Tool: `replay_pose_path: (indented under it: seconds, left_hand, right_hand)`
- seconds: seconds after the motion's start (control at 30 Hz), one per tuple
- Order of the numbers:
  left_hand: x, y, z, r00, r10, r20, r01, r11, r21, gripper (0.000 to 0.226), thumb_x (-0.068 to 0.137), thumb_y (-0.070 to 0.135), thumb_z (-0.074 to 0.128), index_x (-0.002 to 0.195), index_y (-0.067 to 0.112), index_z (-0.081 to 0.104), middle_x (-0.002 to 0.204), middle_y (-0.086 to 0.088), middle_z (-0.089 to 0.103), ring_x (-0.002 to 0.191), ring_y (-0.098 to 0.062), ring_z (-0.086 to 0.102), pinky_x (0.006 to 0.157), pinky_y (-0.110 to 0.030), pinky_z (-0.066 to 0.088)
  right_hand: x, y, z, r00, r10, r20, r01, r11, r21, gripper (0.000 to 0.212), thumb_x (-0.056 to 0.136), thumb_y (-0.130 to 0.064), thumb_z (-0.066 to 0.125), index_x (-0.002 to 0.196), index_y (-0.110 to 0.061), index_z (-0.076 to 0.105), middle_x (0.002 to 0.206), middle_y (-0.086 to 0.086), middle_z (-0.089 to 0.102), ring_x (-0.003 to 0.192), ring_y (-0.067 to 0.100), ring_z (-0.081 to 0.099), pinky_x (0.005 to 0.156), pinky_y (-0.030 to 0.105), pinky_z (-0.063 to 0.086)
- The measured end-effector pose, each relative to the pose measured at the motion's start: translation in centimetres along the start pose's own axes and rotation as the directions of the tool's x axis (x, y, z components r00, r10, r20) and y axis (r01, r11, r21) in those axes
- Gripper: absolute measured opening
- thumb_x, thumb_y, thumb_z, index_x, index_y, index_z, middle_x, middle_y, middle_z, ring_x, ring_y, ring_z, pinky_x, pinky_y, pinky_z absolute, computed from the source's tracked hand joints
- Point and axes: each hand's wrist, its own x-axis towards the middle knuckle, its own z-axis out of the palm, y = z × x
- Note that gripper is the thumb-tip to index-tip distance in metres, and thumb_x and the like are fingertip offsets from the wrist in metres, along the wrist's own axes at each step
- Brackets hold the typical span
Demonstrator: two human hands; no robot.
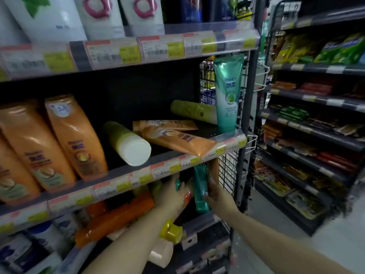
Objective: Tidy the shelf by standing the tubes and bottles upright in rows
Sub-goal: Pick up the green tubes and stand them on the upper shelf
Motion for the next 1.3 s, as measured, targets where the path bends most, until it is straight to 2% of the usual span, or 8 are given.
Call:
replay_pose_path:
  seconds: [0.33,0.5,0.57,0.73,0.83,0.93,1.13,1.3]
  left_hand:
    - [1.9,0.9,0.7,0.987,-0.158,0.025,0.139,0.926,0.35,0.057,0.091,0.046,0.043,0.14,0.02,0.033,0.129,-0.011,0.056,0.111,-0.029,0.056,0.091,-0.035,0.046]
    - [2.7,3.6,0.6,0.966,-0.225,0.131,0.193,0.956,0.223,0.052,0.1,0.031,0.04,0.144,0.008,0.025,0.147,-0.01,0.037,0.132,-0.025,0.039,0.098,-0.025,0.033]
    - [2.9,4.1,0.7,0.963,-0.213,0.164,0.171,0.957,0.236,0.048,0.1,0.024,0.041,0.142,0.004,0.028,0.145,-0.01,0.039,0.131,-0.026,0.039,0.082,-0.015,0.039]
    - [2.2,4.3,0.7,0.966,-0.203,0.159,0.177,0.97,0.164,0.018,0.096,0.021,0.049,0.097,0.004,0.046,0.113,-0.005,0.044,0.074,0.001,0.049,0.055,-0.012,0.028]
    - [2.9,2.5,1.2,0.947,-0.311,0.081,0.306,0.95,0.065,0.022,0.091,0.029,0.056,0.105,0.017,0.043,0.106,-0.005,0.047,0.09,-0.014,0.048,0.064,-0.015,0.025]
    - [2.9,2.3,1.1,0.951,-0.308,0.031,0.308,0.951,0.004,0.046,0.085,0.031,0.063,0.127,0.016,0.05,0.129,-0.004,0.055,0.117,-0.022,0.052,0.078,-0.02,0.03]
    - [1.2,0.7,1.4,0.972,-0.22,-0.084,0.217,0.975,-0.04,0.051,0.078,0.031,0.071,0.125,0.018,0.057,0.124,-0.004,0.062,0.115,-0.023,0.057,0.096,-0.03,0.043]
    - [-1.3,-0.6,1.9,0.971,-0.196,-0.137,0.173,0.972,-0.16,0.05,0.078,0.017,0.073,0.125,0.013,0.056,0.126,-0.001,0.06,0.117,-0.018,0.055,0.094,-0.016,0.035]
  right_hand:
    - [1.5,-0.4,0.6,0.995,0.097,0.02,-0.096,0.994,-0.048,0.048,0.084,-0.027,0.066,0.126,-0.01,0.05,0.111,0.01,0.067,0.098,0.028,0.065,0.077,0.033,0.053]
    - [2.0,0.3,1.2,0.99,0.141,0.013,-0.141,0.99,-0.019,0.052,0.083,-0.03,0.067,0.127,-0.011,0.048,0.113,0.009,0.066,0.1,0.027,0.064,0.071,0.026,0.047]
    - [2.3,0.8,1.3,0.982,0.184,0.033,-0.183,0.983,-0.034,0.052,0.082,-0.034,0.069,0.125,-0.011,0.05,0.114,0.008,0.065,0.102,0.026,0.063,0.069,0.023,0.044]
    - [2.9,1.6,1.5,0.973,0.216,0.075,-0.213,0.976,-0.05,0.055,0.082,-0.037,0.068,0.125,-0.01,0.049,0.118,0.007,0.064,0.107,0.026,0.061,0.078,0.025,0.046]
    - [2.8,1.7,1.5,0.972,0.218,0.085,-0.217,0.976,-0.028,0.054,0.083,-0.036,0.068,0.127,-0.01,0.049,0.118,0.007,0.064,0.108,0.025,0.06,0.082,0.027,0.047]
    - [2.6,1.7,1.3,0.972,0.219,0.086,-0.219,0.976,-0.004,0.051,0.083,-0.035,0.068,0.125,-0.011,0.052,0.114,0.004,0.065,0.106,0.023,0.061,0.076,0.023,0.045]
    - [1.9,1.9,0.7,0.981,0.187,0.056,-0.193,0.973,0.13,0.028,0.082,-0.031,0.07,0.104,-0.014,0.065,0.091,0.0,0.069,0.086,0.018,0.066,0.072,0.031,0.053]
    - [0.3,2.3,-0.4,0.979,0.17,0.112,-0.184,0.974,0.131,0.024,0.084,-0.028,0.069,0.104,-0.02,0.059,0.092,-0.006,0.062,0.08,0.009,0.058,0.07,0.02,0.045]
